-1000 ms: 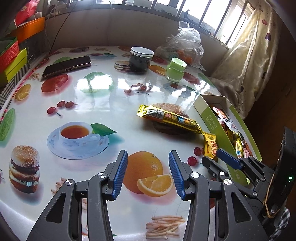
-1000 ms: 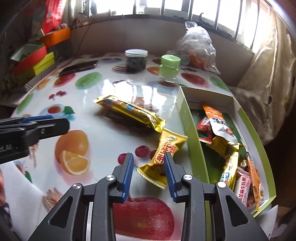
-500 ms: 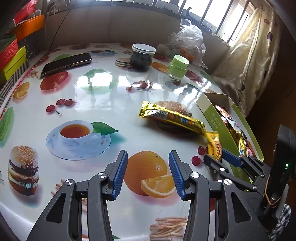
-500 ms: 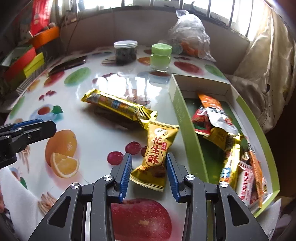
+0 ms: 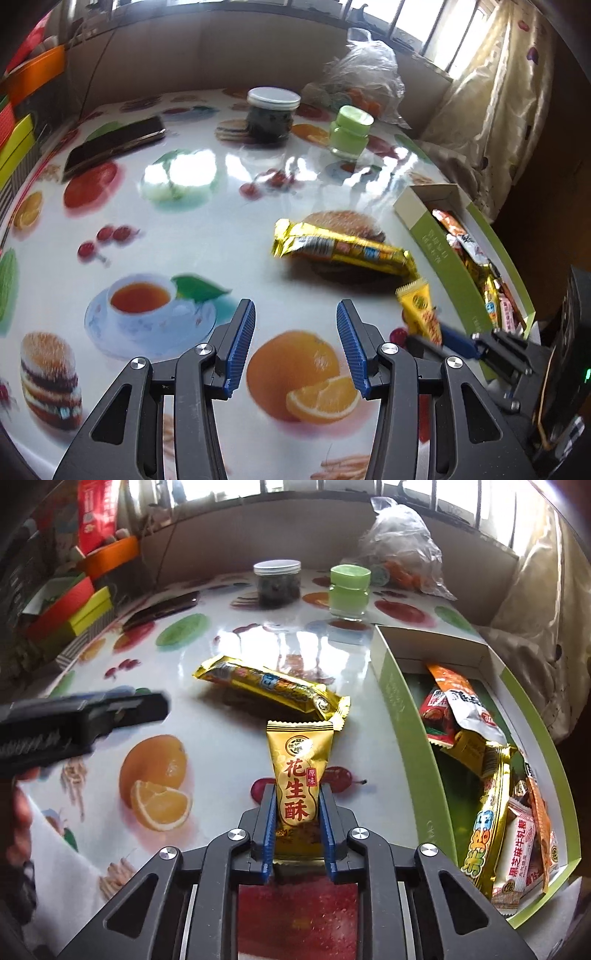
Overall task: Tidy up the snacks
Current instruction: 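Close left tool on the gold wafer bar and lift it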
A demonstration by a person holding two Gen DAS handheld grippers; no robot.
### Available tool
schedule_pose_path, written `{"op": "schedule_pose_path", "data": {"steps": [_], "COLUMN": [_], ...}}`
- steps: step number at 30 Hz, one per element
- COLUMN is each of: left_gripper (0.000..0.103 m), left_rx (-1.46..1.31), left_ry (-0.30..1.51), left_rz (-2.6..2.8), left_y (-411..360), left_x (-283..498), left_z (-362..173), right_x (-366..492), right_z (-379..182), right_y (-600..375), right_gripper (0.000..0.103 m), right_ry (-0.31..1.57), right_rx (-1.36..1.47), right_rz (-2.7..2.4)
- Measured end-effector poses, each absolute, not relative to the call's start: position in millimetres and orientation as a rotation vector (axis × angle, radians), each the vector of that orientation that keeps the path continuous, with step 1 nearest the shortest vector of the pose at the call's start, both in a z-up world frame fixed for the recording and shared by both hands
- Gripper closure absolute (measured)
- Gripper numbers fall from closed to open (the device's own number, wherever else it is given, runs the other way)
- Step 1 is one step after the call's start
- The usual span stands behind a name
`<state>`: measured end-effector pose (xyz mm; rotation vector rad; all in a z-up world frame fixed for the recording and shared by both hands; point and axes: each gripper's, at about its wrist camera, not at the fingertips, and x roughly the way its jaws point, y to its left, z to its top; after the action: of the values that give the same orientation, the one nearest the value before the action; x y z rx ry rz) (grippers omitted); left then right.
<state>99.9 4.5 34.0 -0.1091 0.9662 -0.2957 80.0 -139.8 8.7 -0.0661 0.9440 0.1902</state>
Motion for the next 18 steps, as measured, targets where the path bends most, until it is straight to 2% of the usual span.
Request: {"op": "schedule_pose_path", "data": {"steps": [18], "left_gripper": [0.056], "left_rx": [0.334], "left_ry": [0.919], "left_rz": [-0.526], "left_y": [-61.5], "left_x": [151.2], "left_z": [36.3], "right_x": [68.4], "right_z": [10.8], "right_y": [-163.9], "right_gripper": [0.083], "right_ry": [0.951], "right_rx": [0.029], "right_rz": [0.159]}}
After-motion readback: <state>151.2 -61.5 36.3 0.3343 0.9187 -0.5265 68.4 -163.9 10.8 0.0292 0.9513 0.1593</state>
